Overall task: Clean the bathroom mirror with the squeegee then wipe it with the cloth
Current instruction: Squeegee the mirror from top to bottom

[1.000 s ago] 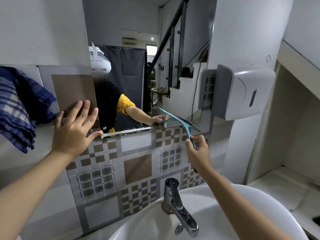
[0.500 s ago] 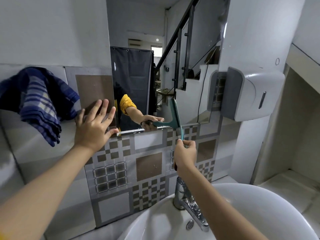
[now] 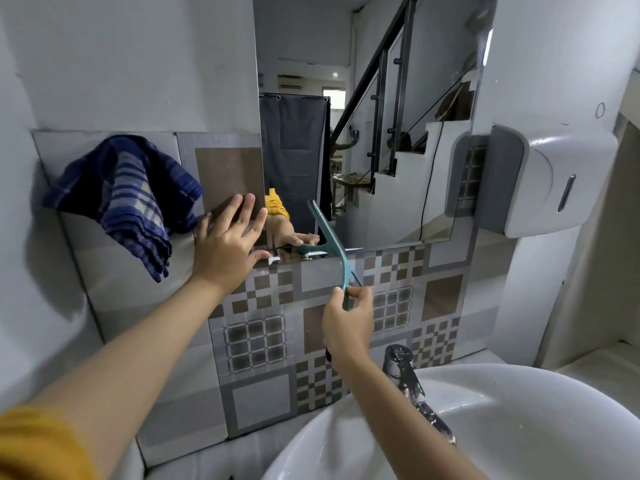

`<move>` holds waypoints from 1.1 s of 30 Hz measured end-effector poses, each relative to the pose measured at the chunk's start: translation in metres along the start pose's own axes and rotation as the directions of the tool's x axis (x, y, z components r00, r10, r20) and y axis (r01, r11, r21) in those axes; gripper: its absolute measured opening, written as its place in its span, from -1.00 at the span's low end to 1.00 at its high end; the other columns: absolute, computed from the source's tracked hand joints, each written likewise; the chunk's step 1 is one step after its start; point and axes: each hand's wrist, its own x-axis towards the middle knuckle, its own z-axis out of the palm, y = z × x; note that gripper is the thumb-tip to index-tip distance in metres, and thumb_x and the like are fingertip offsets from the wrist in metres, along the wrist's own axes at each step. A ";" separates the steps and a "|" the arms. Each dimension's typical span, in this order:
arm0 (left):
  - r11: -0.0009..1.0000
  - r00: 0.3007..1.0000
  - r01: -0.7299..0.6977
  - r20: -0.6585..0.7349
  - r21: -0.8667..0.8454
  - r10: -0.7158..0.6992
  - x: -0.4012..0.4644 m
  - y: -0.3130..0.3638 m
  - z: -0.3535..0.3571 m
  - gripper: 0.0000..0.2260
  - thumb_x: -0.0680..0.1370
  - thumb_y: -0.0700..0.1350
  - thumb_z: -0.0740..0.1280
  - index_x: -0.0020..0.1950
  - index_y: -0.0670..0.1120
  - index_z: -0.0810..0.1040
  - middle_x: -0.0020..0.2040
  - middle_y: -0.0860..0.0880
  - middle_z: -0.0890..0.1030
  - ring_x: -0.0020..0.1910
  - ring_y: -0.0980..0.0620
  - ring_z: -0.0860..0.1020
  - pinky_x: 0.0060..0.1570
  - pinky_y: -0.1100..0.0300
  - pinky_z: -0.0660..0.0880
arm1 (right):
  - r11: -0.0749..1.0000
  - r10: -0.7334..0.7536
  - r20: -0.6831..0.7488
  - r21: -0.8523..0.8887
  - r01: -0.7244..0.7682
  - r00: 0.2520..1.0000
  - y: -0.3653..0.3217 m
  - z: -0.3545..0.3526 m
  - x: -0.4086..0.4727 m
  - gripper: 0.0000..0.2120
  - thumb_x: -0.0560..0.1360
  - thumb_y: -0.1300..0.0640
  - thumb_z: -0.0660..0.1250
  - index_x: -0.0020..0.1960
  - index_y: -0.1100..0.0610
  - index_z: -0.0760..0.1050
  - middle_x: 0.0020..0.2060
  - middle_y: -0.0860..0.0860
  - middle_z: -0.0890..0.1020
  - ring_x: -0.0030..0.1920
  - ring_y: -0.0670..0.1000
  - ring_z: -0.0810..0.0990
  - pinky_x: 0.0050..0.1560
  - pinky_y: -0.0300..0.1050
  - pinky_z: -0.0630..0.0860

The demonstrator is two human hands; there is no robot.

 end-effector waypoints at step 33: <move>0.991 0.998 -0.005 -0.066 -0.135 -0.004 -0.004 0.002 -0.040 -0.52 0.41 -0.08 0.43 0.30 -0.16 0.45 0.35 -0.12 0.44 0.34 -0.09 0.39 0.33 -0.23 0.07 | 0.736 -0.285 0.375 -0.504 0.452 0.882 0.019 -0.046 -0.023 -0.85 0.56 0.11 0.28 0.10 0.08 0.37 -0.26 -0.02 0.57 -0.35 0.01 0.60 -0.38 -0.07 0.60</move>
